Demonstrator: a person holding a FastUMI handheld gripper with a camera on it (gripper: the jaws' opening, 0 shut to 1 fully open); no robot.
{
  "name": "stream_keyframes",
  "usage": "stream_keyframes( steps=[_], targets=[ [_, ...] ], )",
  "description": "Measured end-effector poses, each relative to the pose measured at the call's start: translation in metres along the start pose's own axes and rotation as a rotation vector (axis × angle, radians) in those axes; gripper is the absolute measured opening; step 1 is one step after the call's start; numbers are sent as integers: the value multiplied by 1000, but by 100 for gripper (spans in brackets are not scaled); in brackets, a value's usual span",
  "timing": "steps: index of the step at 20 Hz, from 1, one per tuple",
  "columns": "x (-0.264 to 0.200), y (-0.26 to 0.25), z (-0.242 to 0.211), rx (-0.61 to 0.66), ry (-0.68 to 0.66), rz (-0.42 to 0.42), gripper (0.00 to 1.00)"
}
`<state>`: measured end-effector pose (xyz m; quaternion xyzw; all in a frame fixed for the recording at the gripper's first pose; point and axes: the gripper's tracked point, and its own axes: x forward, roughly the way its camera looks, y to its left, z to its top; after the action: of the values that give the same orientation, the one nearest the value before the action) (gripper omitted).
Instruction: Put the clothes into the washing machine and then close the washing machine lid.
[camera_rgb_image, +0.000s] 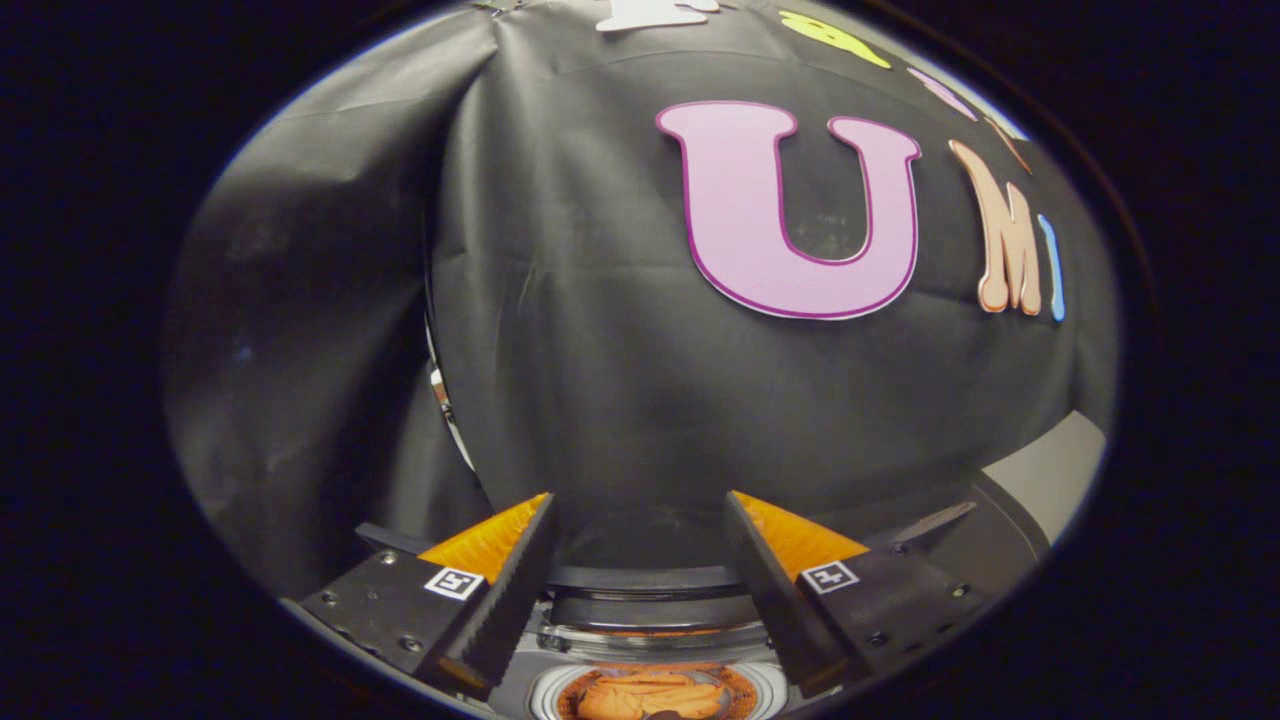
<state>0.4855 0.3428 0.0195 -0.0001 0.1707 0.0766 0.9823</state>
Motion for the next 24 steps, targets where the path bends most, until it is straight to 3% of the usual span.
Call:
stream_keyframes(
  steps=[24],
  targets=[
    [-4, -1, 5, -4, -89, 3, 99]
  ],
)
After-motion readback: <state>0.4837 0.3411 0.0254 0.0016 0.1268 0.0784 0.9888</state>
